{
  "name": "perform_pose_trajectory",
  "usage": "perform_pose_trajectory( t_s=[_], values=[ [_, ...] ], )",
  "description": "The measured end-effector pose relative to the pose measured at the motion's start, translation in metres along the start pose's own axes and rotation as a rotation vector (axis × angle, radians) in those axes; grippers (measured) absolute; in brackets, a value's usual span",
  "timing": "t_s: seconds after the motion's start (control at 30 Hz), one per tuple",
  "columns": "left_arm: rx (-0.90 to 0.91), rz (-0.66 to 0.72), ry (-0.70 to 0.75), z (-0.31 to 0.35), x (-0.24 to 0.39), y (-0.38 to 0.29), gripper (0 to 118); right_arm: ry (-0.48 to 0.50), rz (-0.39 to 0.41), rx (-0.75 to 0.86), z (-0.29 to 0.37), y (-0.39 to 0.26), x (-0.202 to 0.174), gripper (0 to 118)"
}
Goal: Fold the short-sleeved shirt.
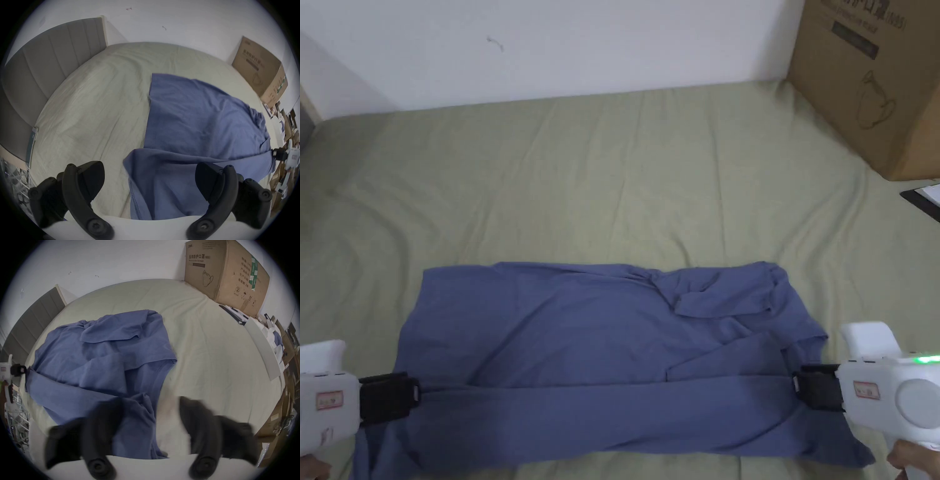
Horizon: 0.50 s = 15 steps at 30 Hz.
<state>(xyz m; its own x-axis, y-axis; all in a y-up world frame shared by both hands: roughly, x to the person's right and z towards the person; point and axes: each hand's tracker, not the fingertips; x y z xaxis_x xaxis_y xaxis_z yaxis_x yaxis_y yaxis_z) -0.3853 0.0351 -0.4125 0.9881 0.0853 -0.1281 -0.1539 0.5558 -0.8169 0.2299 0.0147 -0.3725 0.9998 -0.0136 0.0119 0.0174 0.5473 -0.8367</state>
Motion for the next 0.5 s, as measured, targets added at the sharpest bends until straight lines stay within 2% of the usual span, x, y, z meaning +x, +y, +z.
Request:
perform_pose_trajectory(
  t_s=[0.2, 0.23, 0.3, 0.33, 0.37, 0.4, 0.43, 0.5],
  values=[
    [0.073, 0.067, -0.039, 0.066, -0.017, -0.021, 112, -0.006, 0.025, 0.103, 0.052, -0.013, 0.005, 95],
    [0.078, 0.072, -0.039, 0.074, -0.017, -0.028, 112, 0.014, 0.026, 0.127, 0.059, -0.016, 0.005, 87],
    [0.078, 0.102, -0.062, 0.087, -0.019, -0.051, 106, 0.042, 0.021, 0.141, 0.075, -0.026, -0.002, 56],
    [0.098, 0.122, -0.083, 0.092, -0.021, -0.062, 83, 0.049, 0.02, 0.147, 0.079, -0.032, -0.006, 31],
    [0.094, 0.137, -0.093, 0.094, -0.021, -0.073, 55, 0.051, 0.022, 0.147, 0.091, -0.036, -0.017, 15],
    [0.087, 0.15, -0.087, 0.102, -0.015, -0.082, 26, 0.052, 0.022, 0.144, 0.092, -0.04, -0.022, 5],
    [0.085, 0.158, -0.07, 0.101, -0.012, -0.094, 6, 0.058, 0.018, 0.138, 0.092, -0.047, -0.026, 1],
    [0.072, 0.166, -0.053, 0.098, -0.012, -0.115, 0, 0.079, 0.011, 0.105, 0.09, -0.056, -0.034, 0]
  ],
)
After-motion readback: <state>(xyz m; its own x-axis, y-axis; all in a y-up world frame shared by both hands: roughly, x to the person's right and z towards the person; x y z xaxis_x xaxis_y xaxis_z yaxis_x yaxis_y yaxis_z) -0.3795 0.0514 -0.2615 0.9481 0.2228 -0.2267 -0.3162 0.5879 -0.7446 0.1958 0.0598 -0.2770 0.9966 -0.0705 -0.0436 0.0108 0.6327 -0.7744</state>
